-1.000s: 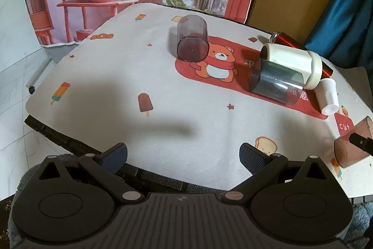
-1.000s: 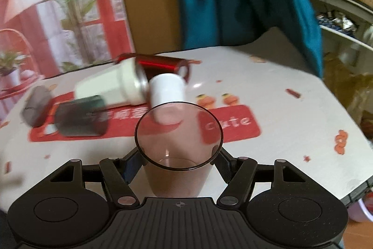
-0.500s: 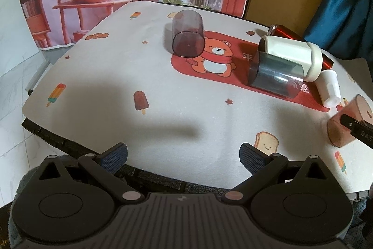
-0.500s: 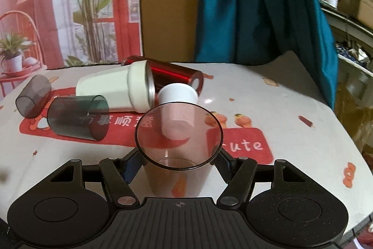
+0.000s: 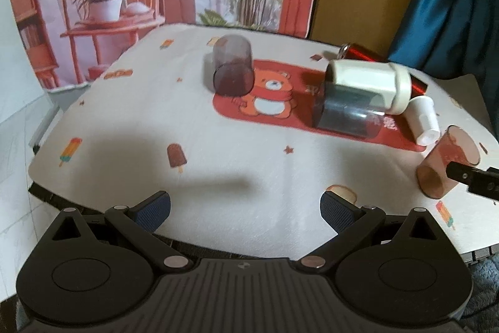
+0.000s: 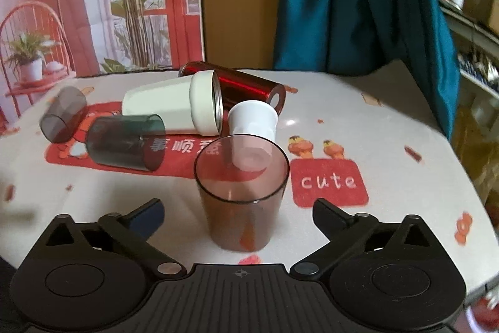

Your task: Flip cup upright

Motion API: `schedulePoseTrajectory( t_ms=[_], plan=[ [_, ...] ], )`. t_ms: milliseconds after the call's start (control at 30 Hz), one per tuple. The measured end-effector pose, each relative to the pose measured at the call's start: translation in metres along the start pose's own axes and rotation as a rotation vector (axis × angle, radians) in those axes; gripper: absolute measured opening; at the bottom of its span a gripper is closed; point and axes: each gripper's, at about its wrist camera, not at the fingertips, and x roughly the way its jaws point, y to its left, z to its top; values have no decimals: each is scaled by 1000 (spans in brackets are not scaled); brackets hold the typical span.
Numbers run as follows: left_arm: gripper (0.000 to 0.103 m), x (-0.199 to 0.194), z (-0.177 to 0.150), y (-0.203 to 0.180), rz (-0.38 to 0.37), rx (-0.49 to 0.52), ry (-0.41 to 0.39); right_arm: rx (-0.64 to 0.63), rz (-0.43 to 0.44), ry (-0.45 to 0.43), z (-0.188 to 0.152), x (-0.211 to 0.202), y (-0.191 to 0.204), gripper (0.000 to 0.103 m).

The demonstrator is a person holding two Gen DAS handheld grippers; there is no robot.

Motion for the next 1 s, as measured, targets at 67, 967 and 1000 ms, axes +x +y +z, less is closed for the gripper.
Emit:
schedulePoseTrajectory(
  t_ms=[67,967,1000],
  plan=[
    [103,-8,0,-4,7,26,-33,29,32,0,4,-16,-3,103],
    [103,-95,-4,-16,24,94,-160,24,45,-10,-14,-138,20,103],
    [103,-94,-4,-17,24,98,-161,20,37,-11,-16,-138,21,103]
  ],
)
